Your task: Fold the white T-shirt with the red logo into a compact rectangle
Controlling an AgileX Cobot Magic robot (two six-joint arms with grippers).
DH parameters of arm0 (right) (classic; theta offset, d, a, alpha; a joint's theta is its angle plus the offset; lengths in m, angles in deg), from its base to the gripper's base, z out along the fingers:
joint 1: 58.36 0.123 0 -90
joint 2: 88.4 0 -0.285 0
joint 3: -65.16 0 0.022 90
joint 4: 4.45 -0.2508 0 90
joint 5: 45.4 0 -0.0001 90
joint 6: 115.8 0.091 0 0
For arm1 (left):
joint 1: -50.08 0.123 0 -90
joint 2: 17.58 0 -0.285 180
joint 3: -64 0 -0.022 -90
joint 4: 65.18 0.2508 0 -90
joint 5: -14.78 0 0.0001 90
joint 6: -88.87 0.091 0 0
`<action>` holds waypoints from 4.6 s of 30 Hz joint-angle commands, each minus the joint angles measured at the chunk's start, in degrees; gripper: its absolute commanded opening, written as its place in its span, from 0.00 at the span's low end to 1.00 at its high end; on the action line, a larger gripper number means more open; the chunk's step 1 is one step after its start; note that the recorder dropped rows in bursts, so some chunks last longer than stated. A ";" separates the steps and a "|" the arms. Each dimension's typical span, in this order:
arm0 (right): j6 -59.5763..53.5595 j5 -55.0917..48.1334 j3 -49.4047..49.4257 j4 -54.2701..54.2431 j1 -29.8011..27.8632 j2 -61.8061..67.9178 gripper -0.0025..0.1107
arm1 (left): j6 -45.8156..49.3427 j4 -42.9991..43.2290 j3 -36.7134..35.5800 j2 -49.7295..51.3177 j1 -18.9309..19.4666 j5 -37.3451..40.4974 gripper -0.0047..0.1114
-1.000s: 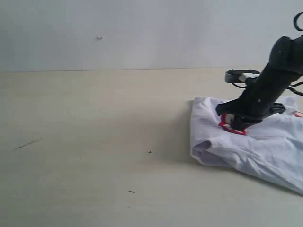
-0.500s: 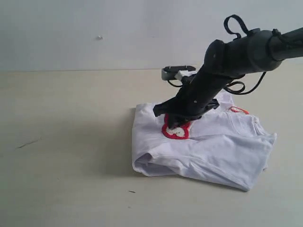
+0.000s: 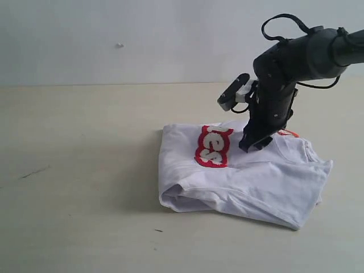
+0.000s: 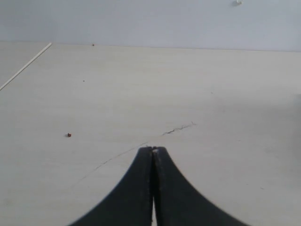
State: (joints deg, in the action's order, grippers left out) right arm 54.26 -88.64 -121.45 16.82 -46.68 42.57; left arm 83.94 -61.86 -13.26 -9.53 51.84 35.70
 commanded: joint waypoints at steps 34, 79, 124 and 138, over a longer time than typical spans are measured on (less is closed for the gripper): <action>20.65 -0.99 -4.55 31.63 4.83 -1.60 0.32 | 0.19 -0.09 0.05 -0.26 0.24 -0.67 0.04; 15.56 0.13 0.75 -14.80 -6.14 2.05 0.12 | 0.19 -0.09 0.05 -0.26 0.24 -0.67 0.04; 16.55 4.80 3.46 -11.75 -4.99 -6.23 0.02 | 0.19 -0.09 0.05 -0.26 0.24 -0.67 0.04; 42.10 16.39 -0.24 19.46 -5.11 3.64 0.02 | 0.19 -0.09 0.05 -0.26 0.24 -0.67 0.04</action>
State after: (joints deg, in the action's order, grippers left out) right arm 95.51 -76.07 -121.30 35.91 -51.85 44.74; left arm 83.94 -61.86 -13.26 -9.53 51.84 35.70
